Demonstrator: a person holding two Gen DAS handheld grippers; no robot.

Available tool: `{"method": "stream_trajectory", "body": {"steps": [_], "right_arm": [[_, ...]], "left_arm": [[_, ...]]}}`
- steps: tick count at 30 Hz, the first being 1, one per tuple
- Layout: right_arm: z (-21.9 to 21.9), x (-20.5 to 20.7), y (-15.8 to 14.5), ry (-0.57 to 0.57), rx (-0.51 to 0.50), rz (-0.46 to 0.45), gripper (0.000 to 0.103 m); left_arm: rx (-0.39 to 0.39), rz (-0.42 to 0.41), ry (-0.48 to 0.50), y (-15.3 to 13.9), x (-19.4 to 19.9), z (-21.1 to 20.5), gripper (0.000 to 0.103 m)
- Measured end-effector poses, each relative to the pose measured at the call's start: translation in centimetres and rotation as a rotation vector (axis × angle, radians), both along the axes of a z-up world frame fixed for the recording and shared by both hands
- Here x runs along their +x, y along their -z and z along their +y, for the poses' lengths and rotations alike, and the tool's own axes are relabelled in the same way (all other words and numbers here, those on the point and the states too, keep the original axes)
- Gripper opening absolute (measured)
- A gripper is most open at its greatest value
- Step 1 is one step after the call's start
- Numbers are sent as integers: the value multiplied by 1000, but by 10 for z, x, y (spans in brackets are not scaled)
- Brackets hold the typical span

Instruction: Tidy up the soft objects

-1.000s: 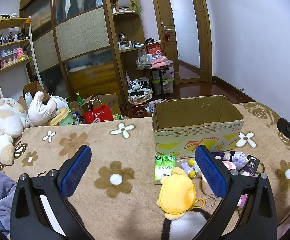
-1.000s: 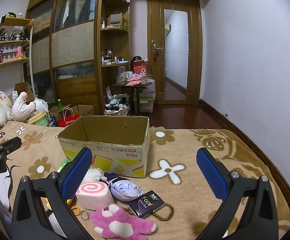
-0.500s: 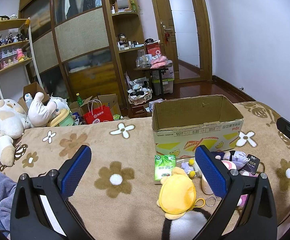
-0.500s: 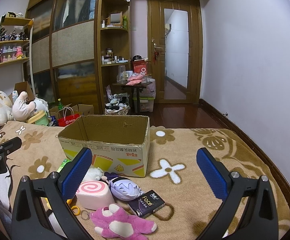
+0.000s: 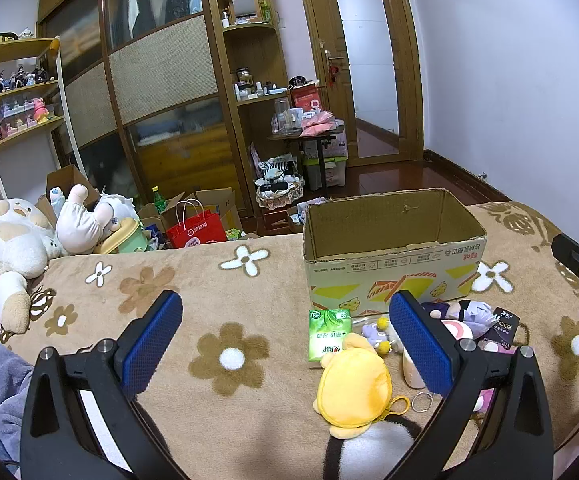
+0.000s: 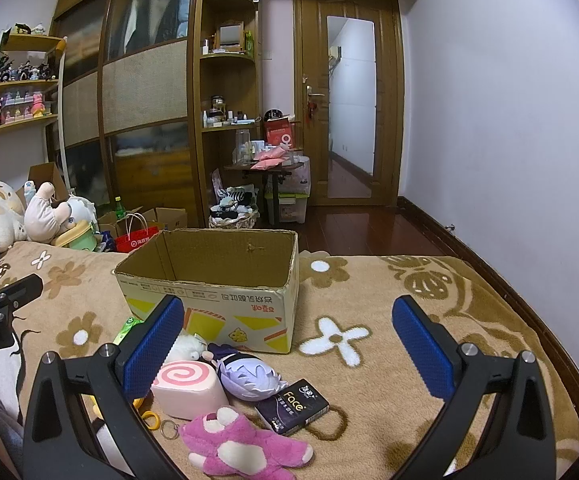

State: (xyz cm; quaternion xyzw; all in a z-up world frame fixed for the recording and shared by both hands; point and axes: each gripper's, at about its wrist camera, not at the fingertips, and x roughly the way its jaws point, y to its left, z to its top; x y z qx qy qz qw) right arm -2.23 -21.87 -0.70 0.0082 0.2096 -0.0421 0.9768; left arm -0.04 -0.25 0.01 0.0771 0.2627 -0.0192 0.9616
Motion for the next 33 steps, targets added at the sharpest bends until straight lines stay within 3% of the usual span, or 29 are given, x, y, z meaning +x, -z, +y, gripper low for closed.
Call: {"method": "stream_trajectory", "body": {"steps": [20,24,33], "right_arm": [[1,2,16,-5,8,20,103],[2,13,20,-5,9,79,103],[2,28,33,-23,121,246,103]], "left_arm": [[14,21,-1,1,3,2,102],[28,59,4,4,9,1,102],[66,199,36,23,32,-9,102]]}}
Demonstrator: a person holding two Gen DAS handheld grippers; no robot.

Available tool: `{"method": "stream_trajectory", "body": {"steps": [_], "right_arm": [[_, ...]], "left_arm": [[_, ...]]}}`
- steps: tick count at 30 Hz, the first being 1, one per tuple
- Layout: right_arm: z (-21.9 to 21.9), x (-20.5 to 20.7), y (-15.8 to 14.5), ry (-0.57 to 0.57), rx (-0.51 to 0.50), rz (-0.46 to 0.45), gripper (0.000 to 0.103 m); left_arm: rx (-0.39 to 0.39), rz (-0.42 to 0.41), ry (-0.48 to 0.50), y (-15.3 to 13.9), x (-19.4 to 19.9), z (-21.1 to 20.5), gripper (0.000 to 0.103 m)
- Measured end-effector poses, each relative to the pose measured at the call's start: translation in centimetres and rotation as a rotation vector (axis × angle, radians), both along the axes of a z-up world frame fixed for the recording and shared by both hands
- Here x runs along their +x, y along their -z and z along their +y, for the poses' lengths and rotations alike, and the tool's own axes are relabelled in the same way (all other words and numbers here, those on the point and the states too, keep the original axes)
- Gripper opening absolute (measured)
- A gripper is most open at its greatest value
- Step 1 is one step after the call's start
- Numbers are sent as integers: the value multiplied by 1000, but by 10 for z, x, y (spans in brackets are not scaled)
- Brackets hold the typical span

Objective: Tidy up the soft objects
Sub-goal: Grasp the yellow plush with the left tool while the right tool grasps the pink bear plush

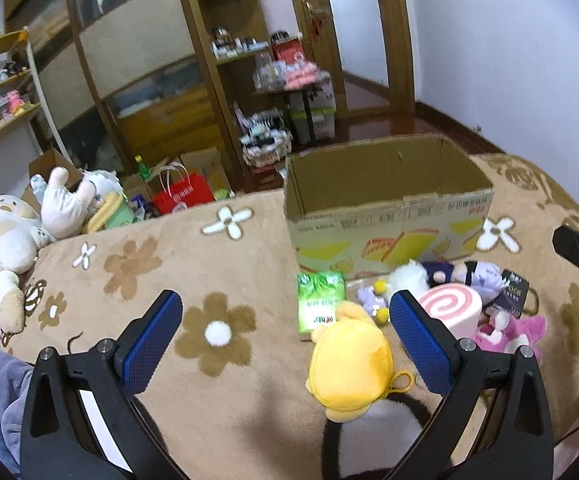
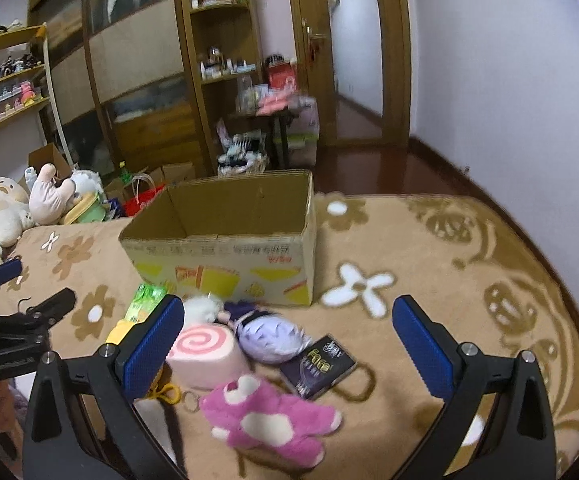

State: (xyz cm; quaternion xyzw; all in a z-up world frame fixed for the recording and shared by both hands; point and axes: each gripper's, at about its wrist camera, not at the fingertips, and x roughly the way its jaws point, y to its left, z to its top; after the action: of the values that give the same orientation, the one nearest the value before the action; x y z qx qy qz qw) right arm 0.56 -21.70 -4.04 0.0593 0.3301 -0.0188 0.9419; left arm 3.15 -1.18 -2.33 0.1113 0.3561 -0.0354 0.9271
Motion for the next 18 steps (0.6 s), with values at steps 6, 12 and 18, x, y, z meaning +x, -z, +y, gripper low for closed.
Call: {"method": "stream_trajectory", "body": {"steps": [6,12,18], "right_arm": [[4,9,14,-9,1,93,103],[5,17,28,-20,24,158,103],[8,25,45,-32,16,222,103]], "left_arm": [[7,52,-12,9,20,-1,102],[7,141,-6,29,40,-6,102],[31,228,21,52,50,-16,102]]}}
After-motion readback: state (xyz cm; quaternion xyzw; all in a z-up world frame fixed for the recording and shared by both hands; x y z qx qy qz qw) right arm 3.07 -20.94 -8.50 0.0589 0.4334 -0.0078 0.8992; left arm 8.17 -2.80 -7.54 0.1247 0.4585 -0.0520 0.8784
